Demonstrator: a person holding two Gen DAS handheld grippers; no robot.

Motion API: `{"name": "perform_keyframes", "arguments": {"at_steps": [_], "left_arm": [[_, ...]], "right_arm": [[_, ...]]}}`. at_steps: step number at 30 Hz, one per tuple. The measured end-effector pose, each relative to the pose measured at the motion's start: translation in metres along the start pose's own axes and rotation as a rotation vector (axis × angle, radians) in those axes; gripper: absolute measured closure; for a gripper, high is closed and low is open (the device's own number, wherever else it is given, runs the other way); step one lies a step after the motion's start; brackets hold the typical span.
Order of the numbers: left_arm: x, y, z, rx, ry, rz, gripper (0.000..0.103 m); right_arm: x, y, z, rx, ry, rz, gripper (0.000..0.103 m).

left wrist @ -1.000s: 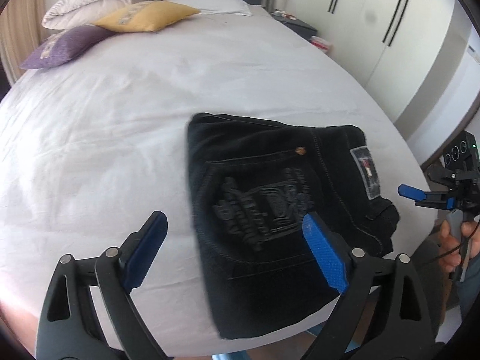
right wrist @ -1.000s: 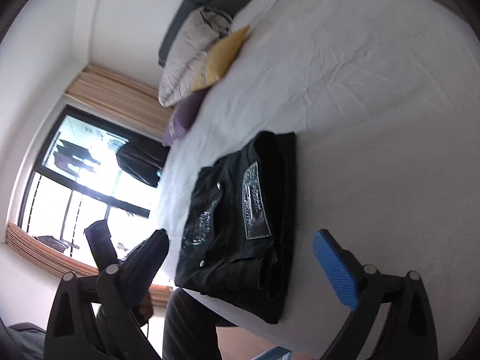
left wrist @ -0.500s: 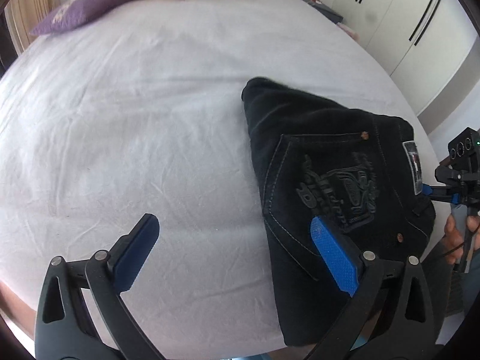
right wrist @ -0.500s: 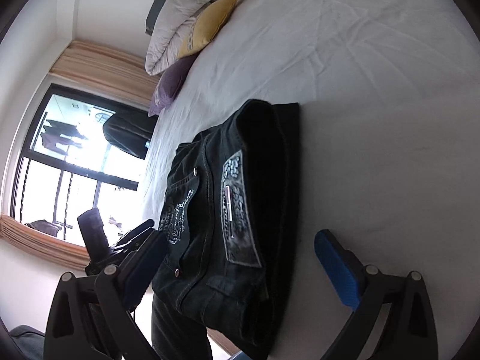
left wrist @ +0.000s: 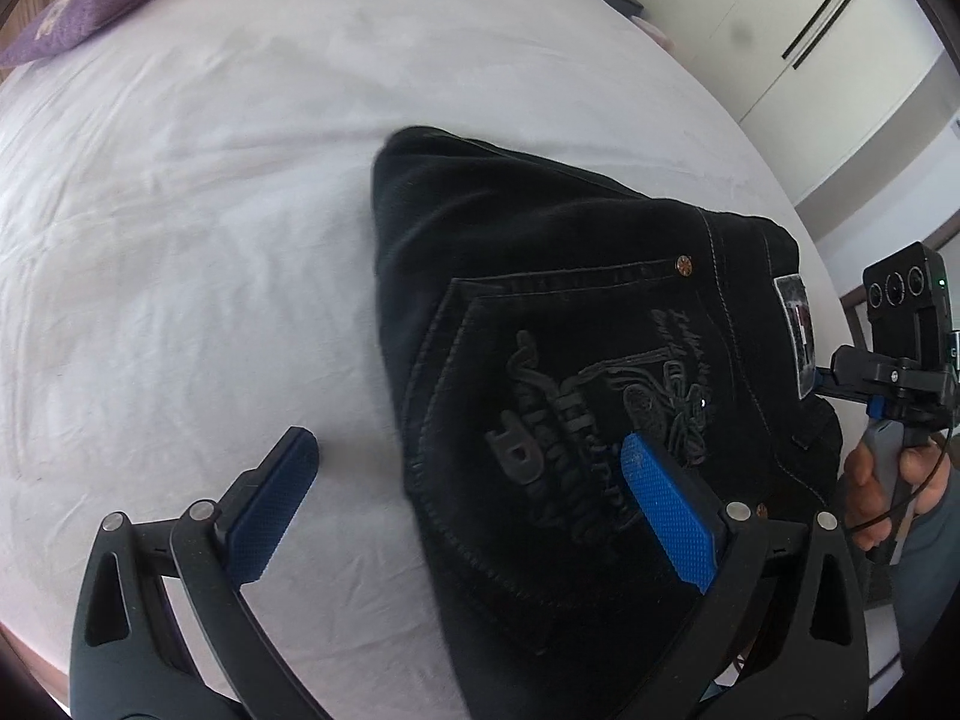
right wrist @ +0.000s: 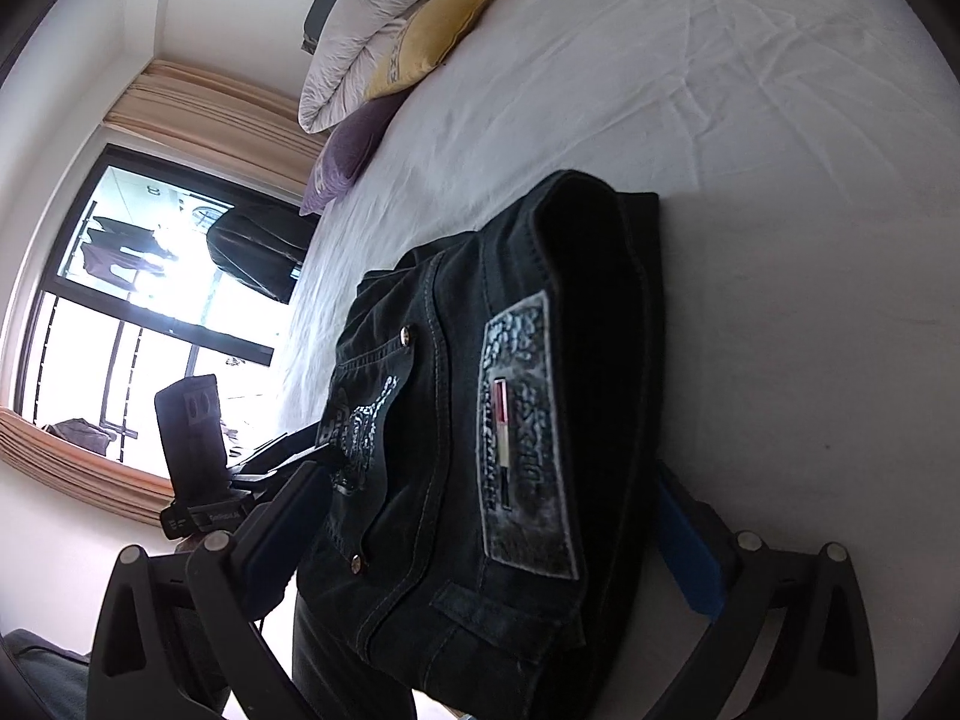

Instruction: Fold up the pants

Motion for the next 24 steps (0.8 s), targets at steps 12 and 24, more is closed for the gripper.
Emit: {"name": "perform_keyframes", "arguments": {"at_steps": [12, 24], "left_arm": [[-0.011, -0.012, -0.014, 0.079, 0.019, 0.016, 0.038], [-0.012, 0.000, -0.025, 0.030, -0.011, -0.037, 0.071]], "right_arm": [[0.000, -0.018, 0.011, 0.107, 0.043, 0.037, 0.004], [0.006, 0.001, 0.000, 0.208, 0.050, -0.037, 0.066]]}}
Point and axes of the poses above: each gripper's, at about its wrist camera, not at the fingertips, and y roughly against the way its jaws point, z to its left, x to its underside, the point moved 4 cm from there along -y, roughly the way its jaws point, and after that the axes turned 7 degrees about -z, right-handed, at the moved point
